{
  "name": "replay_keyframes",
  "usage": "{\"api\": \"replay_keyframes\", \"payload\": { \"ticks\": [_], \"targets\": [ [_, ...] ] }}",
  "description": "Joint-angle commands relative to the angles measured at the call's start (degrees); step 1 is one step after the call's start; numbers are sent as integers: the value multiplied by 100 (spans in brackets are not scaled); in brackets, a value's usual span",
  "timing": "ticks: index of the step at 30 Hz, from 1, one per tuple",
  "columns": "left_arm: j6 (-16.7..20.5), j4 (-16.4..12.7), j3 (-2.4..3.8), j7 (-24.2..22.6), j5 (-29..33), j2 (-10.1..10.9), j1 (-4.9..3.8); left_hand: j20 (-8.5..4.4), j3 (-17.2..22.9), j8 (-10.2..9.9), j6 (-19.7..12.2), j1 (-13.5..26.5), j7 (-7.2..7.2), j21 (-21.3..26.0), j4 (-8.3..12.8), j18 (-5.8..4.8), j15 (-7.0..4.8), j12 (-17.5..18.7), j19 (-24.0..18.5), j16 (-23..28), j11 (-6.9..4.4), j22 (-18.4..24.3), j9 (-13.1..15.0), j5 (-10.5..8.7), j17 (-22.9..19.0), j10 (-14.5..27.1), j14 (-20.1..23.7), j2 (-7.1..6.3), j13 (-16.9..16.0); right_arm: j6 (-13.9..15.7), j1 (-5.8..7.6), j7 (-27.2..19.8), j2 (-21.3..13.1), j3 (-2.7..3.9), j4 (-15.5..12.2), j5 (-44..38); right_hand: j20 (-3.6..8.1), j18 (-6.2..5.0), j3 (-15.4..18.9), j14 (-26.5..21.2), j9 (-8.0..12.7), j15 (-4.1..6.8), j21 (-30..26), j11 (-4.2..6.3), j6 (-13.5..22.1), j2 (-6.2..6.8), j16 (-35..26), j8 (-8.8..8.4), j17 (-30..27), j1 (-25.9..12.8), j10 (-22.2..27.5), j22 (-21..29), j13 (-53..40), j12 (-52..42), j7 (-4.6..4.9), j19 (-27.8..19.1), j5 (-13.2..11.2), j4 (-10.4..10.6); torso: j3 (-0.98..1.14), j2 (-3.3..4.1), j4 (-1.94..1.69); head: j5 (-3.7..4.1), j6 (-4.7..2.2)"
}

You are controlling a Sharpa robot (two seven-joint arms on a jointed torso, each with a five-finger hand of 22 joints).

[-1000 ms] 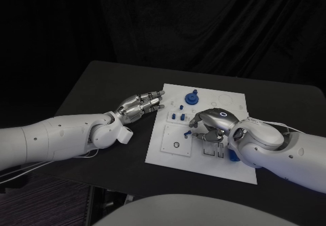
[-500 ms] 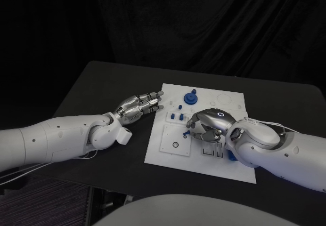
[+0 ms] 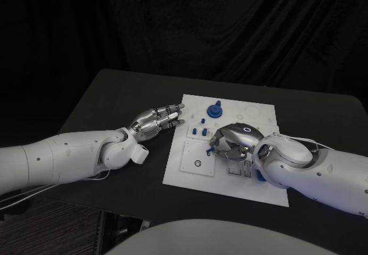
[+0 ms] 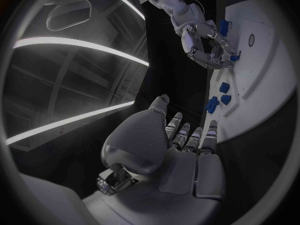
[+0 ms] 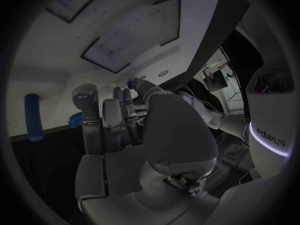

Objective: Assemble the parts on the task board

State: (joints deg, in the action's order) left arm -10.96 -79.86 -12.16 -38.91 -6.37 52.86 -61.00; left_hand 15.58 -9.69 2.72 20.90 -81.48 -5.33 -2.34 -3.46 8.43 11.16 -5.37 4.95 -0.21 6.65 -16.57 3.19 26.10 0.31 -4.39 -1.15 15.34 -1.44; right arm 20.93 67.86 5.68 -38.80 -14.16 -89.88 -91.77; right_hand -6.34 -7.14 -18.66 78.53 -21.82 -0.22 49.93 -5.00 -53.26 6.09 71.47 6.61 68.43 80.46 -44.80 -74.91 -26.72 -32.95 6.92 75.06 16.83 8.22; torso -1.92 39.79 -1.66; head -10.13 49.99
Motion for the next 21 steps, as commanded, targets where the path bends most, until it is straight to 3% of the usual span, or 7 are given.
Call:
{"api": "replay_keyframes", "payload": {
  "ticks": [1,13,21],
  "targets": [
    [-80,-1,5,-327,33,-11,16,44,11,37,3,8,-38,-24,30,48,2,-32,6,-30,14,8,8,35,9,-32,-1,47,-8,-33,-29,-19,14,3,25,1,11,25,-36,47,-10,14,56,25,-90,-68,47,55,13,37,-76,-611,21,-40,-22,69,12,-17,-1,-2,-3,7,1],
    [-109,12,5,-293,33,-20,46,47,28,35,-5,21,-38,-24,49,59,-8,-64,7,-30,54,15,7,52,8,-62,0,56,-15,-107,-53,1,51,3,88,1,42,39,-47,84,-90,37,151,69,-325,-150,79,207,28,148,-259,-627,109,-48,-121,109,219,-112,1,-7,-2,14,1],
    [-122,19,5,-286,33,-21,64,48,35,34,-8,26,-37,-24,54,63,-10,-72,7,-30,65,17,7,65,8,-69,0,62,-17,62,-56,-28,32,3,60,1,56,51,22,108,-216,50,233,93,-467,-180,100,350,39,149,-354,-641,163,-47,-176,138,233,-154,0,-6,-2,-3,1]
  ]
}}
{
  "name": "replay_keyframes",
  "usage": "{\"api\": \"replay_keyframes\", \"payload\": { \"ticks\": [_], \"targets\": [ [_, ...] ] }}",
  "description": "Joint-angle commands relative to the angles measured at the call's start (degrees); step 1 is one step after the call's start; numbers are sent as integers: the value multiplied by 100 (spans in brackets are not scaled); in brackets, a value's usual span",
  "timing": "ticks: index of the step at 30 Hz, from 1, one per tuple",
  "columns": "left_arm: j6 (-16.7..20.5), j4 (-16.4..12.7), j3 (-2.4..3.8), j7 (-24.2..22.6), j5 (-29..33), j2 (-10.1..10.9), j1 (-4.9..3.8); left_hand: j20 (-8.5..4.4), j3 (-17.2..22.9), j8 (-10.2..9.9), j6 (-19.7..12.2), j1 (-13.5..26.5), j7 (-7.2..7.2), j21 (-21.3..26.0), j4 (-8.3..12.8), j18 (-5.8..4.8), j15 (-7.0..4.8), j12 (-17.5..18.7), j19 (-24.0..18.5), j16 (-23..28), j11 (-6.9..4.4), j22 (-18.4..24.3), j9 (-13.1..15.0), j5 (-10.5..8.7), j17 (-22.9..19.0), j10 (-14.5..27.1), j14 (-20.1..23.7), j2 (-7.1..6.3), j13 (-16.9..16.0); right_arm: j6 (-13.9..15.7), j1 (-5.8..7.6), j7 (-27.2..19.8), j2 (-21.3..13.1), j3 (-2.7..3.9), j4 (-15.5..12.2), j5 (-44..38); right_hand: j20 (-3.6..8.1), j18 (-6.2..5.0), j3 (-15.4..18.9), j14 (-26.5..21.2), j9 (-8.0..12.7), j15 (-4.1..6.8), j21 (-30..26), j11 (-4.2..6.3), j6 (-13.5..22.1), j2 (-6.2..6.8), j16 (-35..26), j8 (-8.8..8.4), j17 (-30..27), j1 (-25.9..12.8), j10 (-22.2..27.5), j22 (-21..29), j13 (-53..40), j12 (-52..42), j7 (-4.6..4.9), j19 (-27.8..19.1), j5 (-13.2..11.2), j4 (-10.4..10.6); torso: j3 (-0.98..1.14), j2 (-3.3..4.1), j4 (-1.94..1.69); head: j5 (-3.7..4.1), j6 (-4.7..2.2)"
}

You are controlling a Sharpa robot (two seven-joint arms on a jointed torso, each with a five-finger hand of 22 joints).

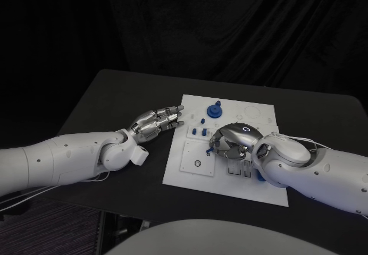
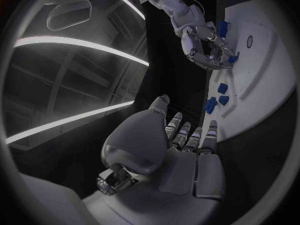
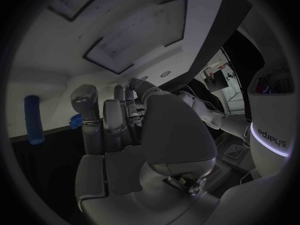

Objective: Assemble the parts on the task board

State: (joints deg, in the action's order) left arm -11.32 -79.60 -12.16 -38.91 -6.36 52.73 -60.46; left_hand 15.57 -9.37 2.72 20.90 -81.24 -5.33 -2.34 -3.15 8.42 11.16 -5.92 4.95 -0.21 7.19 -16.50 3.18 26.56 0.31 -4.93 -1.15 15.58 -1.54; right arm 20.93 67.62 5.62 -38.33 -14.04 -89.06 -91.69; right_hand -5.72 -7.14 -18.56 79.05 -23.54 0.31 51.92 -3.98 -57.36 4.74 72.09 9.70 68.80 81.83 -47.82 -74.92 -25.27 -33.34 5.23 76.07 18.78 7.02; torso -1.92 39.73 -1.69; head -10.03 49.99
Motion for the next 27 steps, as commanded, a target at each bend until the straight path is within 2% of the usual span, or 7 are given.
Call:
{"api": "replay_keyframes", "payload": {
  "ticks": [1,7,10,15,20,27],
  "targets": [
    [-87,-7,5,-286,33,-7,12,49,3,34,-8,2,-37,-24,22,64,-10,-16,7,-30,12,10,8,20,8,-15,0,38,-7,82,-32,-22,-20,-10,-29,-7,-6,51,13,56,-45,-3,35,-9,-58,-45,39,41,2,12,-53,-640,19,-8,-7,37,38,-33,0,2,2,-16,1],
    [-84,-12,5,-284,33,6,23,50,10,33,-11,6,-34,-25,26,67,-12,-25,7,-30,21,11,7,28,8,-23,0,44,-9,255,-25,-34,-131,-9,-166,-7,-9,57,59,71,-93,-12,66,-10,-72,-15,53,80,13,-4,-80,-645,40,-2,-18,49,32,-43,-1,1,1,-52,1],
    [-76,-18,5,-285,33,14,26,51,17,34,-7,9,-32,-25,29,70,-13,-33,8,-32,29,11,8,34,9,-30,-3,51,-10,326,25,-27,-231,-9,-301,-36,-11,61,71,82,-116,-17,83,-10,-85,-10,67,101,27,0,-92,-649,49,0,-24,56,32,-50,-1,2,1,-67,1],
    [-62,-23,5,-284,33,23,29,52,22,35,-3,12,-31,-26,30,72,-14,-40,9,-32,33,8,8,35,10,-36,-4,55,-12,308,250,83,-409,-9,-610,-638,-15,70,101,99,-168,-19,145,-6,-113,11,87,149,43,2,-141,-662,70,-1,-38,79,44,-66,-1,-1,3,-81,1],
    [-60,-24,5,-281,33,24,30,52,22,35,-3,12,-31,-26,30,72,-14,-40,9,-32,33,8,8,35,10,-36,-4,55,-12,-16,492,286,-482,-10,-840,-1336,66,47,141,78,-248,118,111,86,-103,59,47,203,-8,-9,-198,-650,130,53,-45,59,84,-82,-4,-4,2,-94,1],
    [-60,-15,5,-279,33,17,30,52,25,35,0,15,-28,-27,33,74,-17,-47,10,-32,40,8,9,35,10,-42,-4,56,-13,-696,745,604,-483,-11,-1091,-2360,107,32,168,29,-283,122,-17,131,-78,103,-25,205,-87,-48,-296,-620,142,63,-82,-5,76,-85,-16,0,0,-132,1]
  ]
}}
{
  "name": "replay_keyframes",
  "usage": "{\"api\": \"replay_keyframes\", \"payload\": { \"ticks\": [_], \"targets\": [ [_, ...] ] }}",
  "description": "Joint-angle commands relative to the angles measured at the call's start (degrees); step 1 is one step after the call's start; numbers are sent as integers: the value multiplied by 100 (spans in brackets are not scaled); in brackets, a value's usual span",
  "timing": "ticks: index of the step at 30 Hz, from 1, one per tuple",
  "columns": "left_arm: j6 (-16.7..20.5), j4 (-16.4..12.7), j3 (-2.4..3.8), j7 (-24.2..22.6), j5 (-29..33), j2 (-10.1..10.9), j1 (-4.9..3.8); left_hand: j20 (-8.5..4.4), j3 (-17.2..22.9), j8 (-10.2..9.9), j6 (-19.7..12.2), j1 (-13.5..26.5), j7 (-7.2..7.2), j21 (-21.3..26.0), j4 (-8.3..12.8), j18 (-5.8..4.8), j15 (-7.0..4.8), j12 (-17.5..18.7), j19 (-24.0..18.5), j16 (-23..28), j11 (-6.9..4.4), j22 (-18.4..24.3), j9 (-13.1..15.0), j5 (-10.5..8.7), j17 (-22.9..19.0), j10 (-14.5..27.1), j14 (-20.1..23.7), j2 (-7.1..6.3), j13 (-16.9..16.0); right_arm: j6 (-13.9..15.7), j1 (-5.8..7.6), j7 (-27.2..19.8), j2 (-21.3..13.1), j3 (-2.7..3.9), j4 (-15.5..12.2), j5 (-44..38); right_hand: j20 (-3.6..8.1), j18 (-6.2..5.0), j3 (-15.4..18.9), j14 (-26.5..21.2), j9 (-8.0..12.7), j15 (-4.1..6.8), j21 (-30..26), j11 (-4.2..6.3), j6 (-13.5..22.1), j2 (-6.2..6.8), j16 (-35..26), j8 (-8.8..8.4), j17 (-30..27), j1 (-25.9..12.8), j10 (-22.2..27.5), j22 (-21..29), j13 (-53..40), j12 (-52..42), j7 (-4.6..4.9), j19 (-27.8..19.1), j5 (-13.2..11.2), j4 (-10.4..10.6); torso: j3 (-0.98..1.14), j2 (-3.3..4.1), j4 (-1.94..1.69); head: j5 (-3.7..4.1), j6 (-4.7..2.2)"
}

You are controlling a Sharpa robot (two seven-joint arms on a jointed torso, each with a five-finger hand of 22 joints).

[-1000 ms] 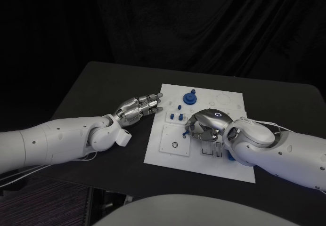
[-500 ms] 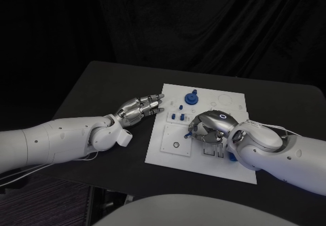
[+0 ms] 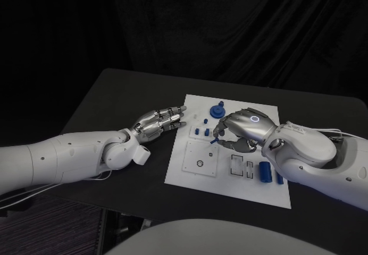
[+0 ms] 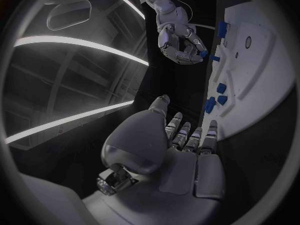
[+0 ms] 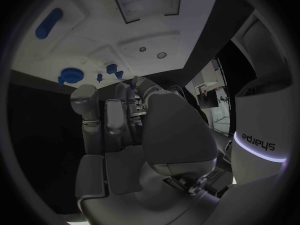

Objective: Assemble the parts on the task board

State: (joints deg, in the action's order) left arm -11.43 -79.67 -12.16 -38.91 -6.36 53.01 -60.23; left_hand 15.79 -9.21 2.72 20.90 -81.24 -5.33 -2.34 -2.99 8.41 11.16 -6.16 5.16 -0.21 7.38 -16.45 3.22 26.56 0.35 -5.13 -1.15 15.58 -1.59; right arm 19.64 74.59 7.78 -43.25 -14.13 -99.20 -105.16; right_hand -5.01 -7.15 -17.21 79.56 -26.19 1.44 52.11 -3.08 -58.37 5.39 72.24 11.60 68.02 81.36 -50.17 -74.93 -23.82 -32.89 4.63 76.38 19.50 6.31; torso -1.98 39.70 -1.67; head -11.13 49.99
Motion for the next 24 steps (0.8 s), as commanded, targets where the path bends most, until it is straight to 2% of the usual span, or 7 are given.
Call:
{"api": "replay_keyframes", "payload": {
  "ticks": [1,7,13,19,20,22,24],
  "targets": [
    [-49,-7,5,-278,33,-14,7,31,9,35,0,15,-28,-27,17,75,-17,-23,-11,-32,20,3,5,35,5,-22,-5,56,-9,-633,64,408,22,-2,-92,-1139,41,32,36,-29,-32,1,-53,56,7,43,-53,26,-24,-1,-91,-615,-7,13,-31,-45,20,-22,-9,3,-2,-27,1],
    [-60,-1,6,-271,33,-36,7,30,9,35,0,22,-26,-27,23,80,-26,-25,-11,-31,29,7,5,32,4,-24,0,49,-9,-1057,115,490,167,-2,-106,-1853,50,13,43,-72,-103,-16,-201,107,-74,70,-128,82,-112,-17,-176,-583,-21,24,-68,-113,115,-55,-8,1,1,-58,1],
    [-75,19,6,-267,33,-64,7,30,10,35,-3,25,-27,-25,23,81,-28,-26,-14,-30,31,15,5,32,4,-24,1,49,-9,-1293,127,604,344,-2,-76,-2492,44,-9,45,-144,-181,-22,-382,133,-145,110,-231,129,-222,-40,-258,-546,-36,69,-101,-207,186,-104,-7,0,6,-95,1],
    [-50,17,6,-337,33,-77,7,26,22,51,60,38,-67,-33,38,99,-50,-64,0,-43,25,-11,16,32,12,-58,-26,46,-16,-1436,115,687,455,-2,-51,-2702,33,-30,41,-232,-218,-31,-556,139,-111,153,-336,102,-331,-76,-265,-511,-42,152,-106,-303,107,-135,-1,10,-9,-74,1],
    [-33,10,6,-365,33,-76,7,31,44,66,113,46,-67,-48,75,126,-70,-176,25,-76,68,-38,25,34,33,-163,-95,39,-42,-1424,107,691,460,-2,-47,-2714,31,-33,41,-245,-226,-31,-585,143,-108,154,-355,97,-352,-91,-268,-506,-46,167,-107,-318,69,-134,-1,9,-11,-82,1],
    [46,-16,6,-458,33,-72,8,47,76,92,224,59,19,-114,111,170,-92,-534,150,-181,286,-194,41,45,94,-474,-310,27,-120,-1356,90,690,460,-2,-39,-2690,29,-27,44,-239,-232,-29,-552,145,-90,158,-347,82,-342,-120,-270,-515,-51,185,-106,-306,33,-126,-2,10,-12,-88,1],
    [130,-50,6,-556,33,-59,8,72,132,127,427,50,-13,-496,128,152,-32,-1130,871,-721,407,-907,63,101,320,-934,-1194,-6,-234,-1261,77,689,448,-2,-35,-2637,27,-23,43,-227,-243,-21,-534,165,-88,147,-335,74,-331,-149,-296,-519,-67,187,-106,-297,10,-117,1,11,-7,-105,1]
  ]
}}
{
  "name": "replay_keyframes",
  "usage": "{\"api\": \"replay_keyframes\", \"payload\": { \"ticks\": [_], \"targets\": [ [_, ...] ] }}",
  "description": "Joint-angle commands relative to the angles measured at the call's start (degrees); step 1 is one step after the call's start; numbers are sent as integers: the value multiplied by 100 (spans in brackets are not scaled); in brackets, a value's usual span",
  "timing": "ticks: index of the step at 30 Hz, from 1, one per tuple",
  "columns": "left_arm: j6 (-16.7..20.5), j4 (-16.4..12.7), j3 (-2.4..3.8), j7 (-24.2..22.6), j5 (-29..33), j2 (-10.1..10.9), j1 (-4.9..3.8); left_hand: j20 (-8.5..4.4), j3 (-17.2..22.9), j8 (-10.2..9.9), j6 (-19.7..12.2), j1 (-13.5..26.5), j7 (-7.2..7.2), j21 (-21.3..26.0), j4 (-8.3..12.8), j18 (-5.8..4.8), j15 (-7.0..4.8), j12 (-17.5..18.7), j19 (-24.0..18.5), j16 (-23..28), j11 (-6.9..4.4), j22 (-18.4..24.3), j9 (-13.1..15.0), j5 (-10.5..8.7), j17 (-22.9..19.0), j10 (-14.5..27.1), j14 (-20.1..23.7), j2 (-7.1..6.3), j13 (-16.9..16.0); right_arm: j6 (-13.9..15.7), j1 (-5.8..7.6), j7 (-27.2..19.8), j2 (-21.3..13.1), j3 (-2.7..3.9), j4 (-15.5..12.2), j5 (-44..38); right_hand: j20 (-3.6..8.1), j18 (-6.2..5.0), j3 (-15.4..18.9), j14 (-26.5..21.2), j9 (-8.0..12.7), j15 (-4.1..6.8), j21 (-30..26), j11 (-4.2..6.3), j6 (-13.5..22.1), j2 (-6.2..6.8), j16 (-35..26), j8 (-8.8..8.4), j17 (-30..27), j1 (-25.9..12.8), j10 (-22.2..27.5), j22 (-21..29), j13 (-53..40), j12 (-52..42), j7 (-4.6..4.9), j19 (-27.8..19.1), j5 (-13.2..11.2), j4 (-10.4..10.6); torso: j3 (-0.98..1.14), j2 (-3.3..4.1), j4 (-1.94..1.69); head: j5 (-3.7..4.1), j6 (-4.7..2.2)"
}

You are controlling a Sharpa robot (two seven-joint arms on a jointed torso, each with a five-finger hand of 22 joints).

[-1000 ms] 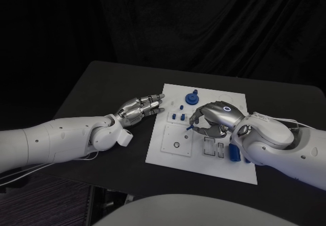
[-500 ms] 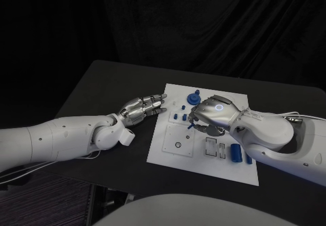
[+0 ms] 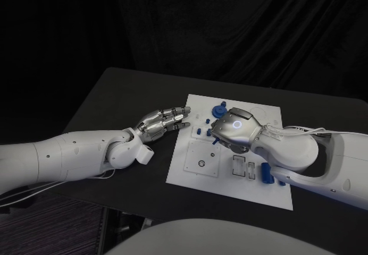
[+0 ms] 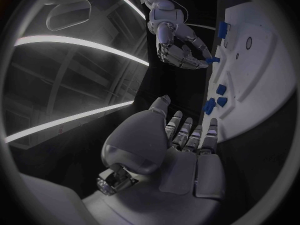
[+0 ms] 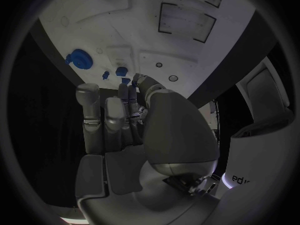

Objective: Assemble the parts on the task board

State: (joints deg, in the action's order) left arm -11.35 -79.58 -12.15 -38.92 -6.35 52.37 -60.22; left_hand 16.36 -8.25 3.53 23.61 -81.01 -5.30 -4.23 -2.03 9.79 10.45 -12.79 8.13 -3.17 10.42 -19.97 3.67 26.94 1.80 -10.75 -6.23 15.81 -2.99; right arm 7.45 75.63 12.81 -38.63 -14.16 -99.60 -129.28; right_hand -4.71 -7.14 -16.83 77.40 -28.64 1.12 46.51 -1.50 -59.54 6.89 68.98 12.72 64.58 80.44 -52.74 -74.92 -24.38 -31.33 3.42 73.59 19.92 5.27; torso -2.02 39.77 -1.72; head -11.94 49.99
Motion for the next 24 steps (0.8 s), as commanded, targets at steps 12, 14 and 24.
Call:
{"api": "replay_keyframes", "payload": {
  "ticks": [12,14,24],
  "targets": [
    [793,-605,6,-852,-579,272,7,-230,908,279,1445,-100,-332,-3152,-46,-26,-279,-4160,2814,-5831,-11,-2443,80,468,3183,-2151,-2911,-433,-2344,781,-54,166,-117,2,47,52,10,24,8,138,-38,41,347,27,18,-9,154,-54,178,-124,-105,-597,-85,9,6,147,-46,-1,8,9,1,45,1],
    [850,-691,6,-811,-638,317,7,-369,1193,318,1636,-39,-385,-3903,-147,49,-339,-4803,2974,-6797,-133,-3037,78,481,3789,-2098,-3025,-561,-3060,855,-55,160,-118,2,62,86,14,32,7,158,-44,45,399,29,16,-9,173,-56,196,-128,-112,-609,-96,6,7,175,-47,-2,11,7,1,50,1],
    [853,-884,7,-138,-995,277,6,-658,2431,442,2036,338,-442,-7469,-680,-509,-696,-7721,6086,-8683,-498,-6038,137,406,8820,-7925,-8377,-1069,-8701,1150,-81,90,-122,3,170,526,40,71,-3,278,-85,79,658,53,-31,-11,291,-59,313,-149,-171,-667,-166,-12,-3,323,-85,-5,20,-12,7,58,1]
  ]
}}
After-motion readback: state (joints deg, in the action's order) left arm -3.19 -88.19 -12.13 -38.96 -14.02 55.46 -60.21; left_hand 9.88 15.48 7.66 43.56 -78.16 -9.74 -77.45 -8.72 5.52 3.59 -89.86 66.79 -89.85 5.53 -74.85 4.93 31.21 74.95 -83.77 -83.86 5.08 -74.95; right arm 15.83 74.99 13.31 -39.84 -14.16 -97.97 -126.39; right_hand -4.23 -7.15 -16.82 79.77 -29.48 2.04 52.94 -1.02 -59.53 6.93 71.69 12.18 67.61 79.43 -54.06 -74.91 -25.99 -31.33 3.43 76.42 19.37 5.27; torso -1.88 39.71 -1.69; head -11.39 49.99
